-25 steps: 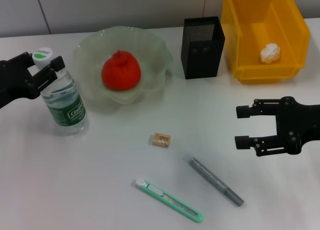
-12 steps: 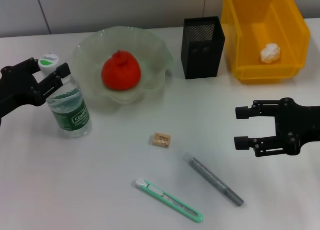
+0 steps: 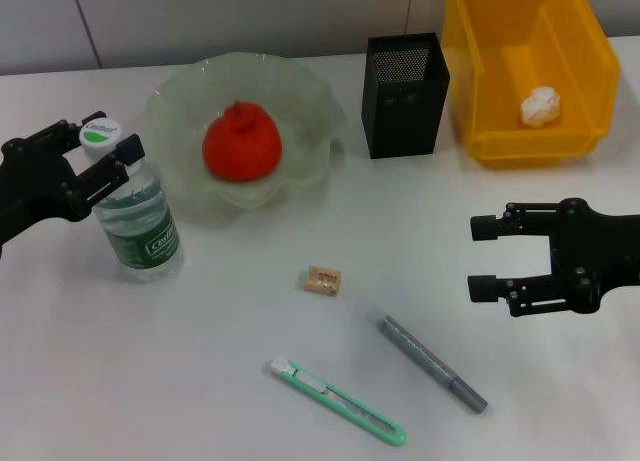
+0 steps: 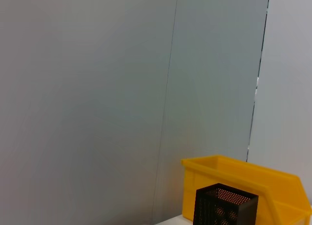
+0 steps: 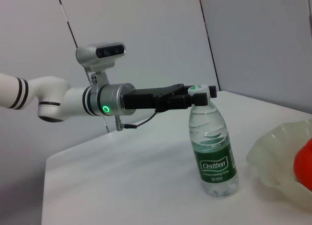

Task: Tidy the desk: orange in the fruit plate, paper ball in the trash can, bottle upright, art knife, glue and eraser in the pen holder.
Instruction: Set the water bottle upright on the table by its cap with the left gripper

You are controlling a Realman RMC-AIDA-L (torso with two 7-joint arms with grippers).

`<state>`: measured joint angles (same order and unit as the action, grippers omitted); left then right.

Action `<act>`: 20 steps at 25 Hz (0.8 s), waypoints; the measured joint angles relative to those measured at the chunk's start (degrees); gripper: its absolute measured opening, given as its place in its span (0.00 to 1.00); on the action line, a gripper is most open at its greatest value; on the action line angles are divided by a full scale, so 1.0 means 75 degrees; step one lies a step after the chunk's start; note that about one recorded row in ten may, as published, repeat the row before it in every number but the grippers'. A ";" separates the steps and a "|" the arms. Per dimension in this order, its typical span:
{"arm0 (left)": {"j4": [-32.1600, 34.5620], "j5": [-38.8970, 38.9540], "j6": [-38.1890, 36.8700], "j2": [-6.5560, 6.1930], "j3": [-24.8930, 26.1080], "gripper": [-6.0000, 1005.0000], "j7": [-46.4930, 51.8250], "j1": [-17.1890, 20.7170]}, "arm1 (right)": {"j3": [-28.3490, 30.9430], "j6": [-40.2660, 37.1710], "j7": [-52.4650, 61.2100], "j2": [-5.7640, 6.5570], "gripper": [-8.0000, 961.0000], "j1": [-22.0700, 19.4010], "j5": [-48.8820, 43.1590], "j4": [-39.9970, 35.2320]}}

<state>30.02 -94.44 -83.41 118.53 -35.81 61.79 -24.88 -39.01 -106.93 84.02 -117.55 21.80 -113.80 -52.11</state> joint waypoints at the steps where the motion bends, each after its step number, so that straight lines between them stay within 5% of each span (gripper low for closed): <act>1: 0.0000 0.0001 -0.0003 -0.0002 0.0000 0.45 -0.0003 0.0013 | -0.0003 -0.0003 0.0000 -0.0003 0.81 0.0000 0.0000 -0.0001; 14: -0.0013 0.0001 -0.0072 -0.0020 0.0058 0.62 0.0059 0.0071 | -0.0009 -0.0003 0.0000 -0.0019 0.81 0.0012 0.0006 0.0005; 20: -0.0015 0.0001 -0.0067 -0.0021 0.0063 0.83 0.0165 0.0073 | -0.0027 0.0000 0.0001 -0.0018 0.81 0.0012 0.0010 0.0010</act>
<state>29.90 -94.44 -83.91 118.37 -35.34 63.02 -24.33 -39.22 -106.93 84.03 -117.68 21.89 -113.73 -52.04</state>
